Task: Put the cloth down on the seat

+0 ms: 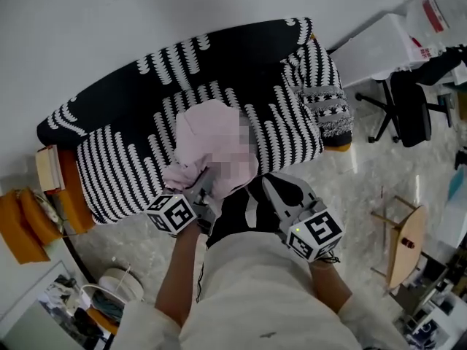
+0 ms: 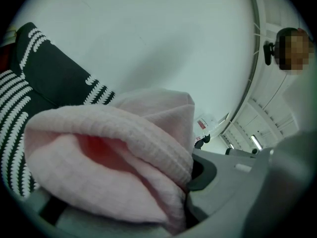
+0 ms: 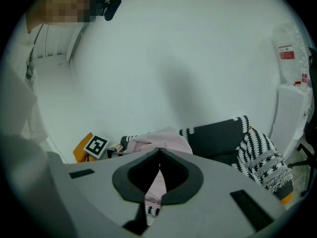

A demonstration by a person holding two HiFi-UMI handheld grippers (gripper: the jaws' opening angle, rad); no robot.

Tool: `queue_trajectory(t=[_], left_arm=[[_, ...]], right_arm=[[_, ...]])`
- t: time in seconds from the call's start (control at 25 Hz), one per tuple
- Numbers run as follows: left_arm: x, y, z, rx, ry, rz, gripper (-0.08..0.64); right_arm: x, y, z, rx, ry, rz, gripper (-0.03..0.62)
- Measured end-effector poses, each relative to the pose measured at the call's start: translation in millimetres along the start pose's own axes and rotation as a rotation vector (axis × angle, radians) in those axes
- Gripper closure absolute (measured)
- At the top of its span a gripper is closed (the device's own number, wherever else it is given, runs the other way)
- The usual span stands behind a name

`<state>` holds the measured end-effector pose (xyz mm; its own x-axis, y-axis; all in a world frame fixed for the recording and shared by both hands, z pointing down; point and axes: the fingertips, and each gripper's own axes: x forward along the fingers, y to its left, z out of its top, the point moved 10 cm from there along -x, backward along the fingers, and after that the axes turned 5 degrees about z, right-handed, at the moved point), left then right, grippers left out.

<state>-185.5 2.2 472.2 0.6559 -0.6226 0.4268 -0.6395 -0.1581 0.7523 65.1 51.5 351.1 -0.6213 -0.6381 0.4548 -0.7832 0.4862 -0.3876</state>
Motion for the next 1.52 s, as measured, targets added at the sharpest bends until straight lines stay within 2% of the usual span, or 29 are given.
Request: queue_trajectory(t=[0.32,0.56,0.72,1.24,1.52], left_arm=[[36.9,28.4,-16.2,0.005,0.049,0.027,0.377],[63.3,50.0,-35.9,0.039,0.071,0.047,0.377],[76.9,68.9,-46.3,0.034,0.074,0.05,0.377],[112.9,114.9,-73.1,0.019,0.125,0.125,0.377],[124.6,148.3,-86.4,0.011,0.16,0.172,0.377]], right_arm=[[3.5,-10.7,-16.1,0.031,0.054,0.001,0.584],[3.4,-21.1,-23.6,0.052,0.093,0.004,0.584],[8.0,-26.1,-27.5,0.064,0.112,0.008,0.584],[33.4,-38.0,-41.7,0.081,0.187,0.063,0.584],[42.2,-45.6,-48.0,0.095,0.223,0.063,0.585]])
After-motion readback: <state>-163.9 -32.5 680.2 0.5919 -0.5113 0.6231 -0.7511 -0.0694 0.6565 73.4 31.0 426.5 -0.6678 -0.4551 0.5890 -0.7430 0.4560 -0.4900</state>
